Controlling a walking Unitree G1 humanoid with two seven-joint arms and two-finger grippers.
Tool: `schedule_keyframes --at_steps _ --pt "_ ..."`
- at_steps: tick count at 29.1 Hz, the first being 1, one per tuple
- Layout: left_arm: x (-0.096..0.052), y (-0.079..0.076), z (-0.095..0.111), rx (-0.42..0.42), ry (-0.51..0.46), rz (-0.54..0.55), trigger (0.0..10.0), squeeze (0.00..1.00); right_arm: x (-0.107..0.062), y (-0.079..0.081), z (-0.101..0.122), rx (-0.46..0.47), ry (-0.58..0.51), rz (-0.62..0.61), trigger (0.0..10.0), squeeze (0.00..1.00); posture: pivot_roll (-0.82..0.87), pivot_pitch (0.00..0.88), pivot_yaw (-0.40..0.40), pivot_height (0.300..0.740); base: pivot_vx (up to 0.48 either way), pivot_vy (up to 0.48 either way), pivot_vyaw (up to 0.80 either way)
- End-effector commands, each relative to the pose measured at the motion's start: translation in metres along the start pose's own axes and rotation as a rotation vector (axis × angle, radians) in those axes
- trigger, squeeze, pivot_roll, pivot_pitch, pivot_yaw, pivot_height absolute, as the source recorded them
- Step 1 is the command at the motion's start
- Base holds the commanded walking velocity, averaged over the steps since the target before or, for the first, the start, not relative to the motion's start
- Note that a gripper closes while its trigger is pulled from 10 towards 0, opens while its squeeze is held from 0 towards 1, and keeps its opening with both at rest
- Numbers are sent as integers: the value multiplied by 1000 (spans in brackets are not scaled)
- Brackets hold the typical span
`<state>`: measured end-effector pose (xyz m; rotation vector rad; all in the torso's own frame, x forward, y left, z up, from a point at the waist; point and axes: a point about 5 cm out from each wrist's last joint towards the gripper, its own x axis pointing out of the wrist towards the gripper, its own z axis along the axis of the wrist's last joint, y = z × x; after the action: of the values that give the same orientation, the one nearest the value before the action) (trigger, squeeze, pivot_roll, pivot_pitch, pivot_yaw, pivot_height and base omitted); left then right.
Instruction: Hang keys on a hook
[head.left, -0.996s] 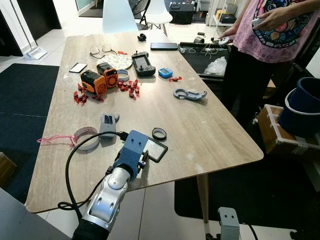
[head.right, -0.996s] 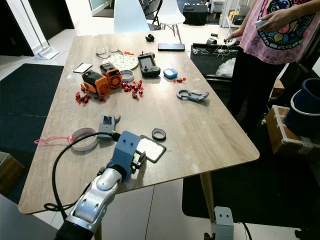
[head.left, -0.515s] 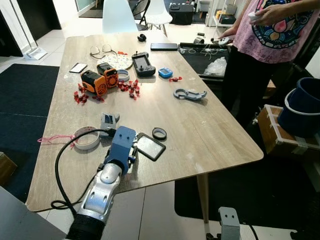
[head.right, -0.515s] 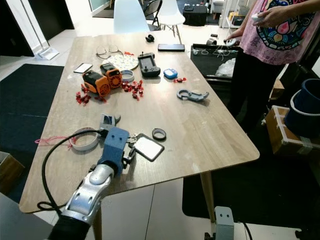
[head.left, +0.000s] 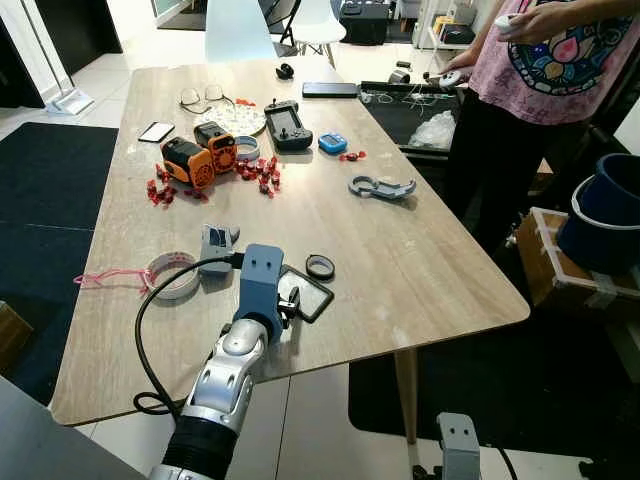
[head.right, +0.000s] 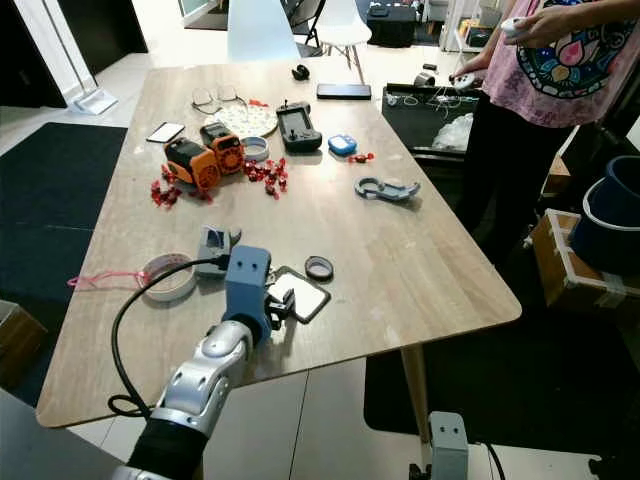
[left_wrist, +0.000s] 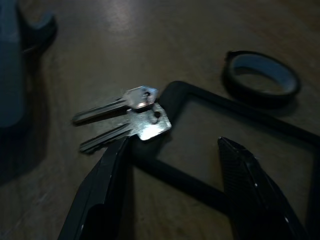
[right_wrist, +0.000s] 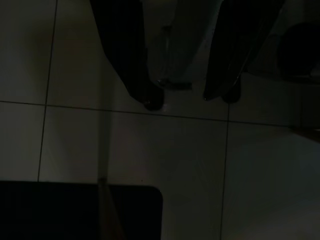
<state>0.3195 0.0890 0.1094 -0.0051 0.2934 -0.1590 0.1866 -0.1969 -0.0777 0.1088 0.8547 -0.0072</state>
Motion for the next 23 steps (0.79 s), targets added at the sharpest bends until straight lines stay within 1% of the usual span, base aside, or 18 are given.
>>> schedule_keyframes --at_steps 1,5,7,14,23 --pt "1 -2 -6 -10 35 26 10000 0 -1 -2 -3 11 9 -10 10000 0 25 116 10 740 0 0 0" --pt "4 3 -3 -16 19 95 10000 0 -1 -1 -3 9 7 -8 10000 0 26 117 11 740 0 0 0" --pt "5 5 -1 -25 15 108 10000 0 -1 -1 -2 9 5 -5 10000 0 26 117 10 740 0 0 0" --pt "6 3 0 -62 20 105 10000 0 -1 0 -2 8 3 -3 10000 0 25 116 12 740 0 0 0" --pt "6 -7 3 -103 18 99 10000 0 -1 0 -2 6 0 -2 10000 0 23 115 13 740 0 0 0"
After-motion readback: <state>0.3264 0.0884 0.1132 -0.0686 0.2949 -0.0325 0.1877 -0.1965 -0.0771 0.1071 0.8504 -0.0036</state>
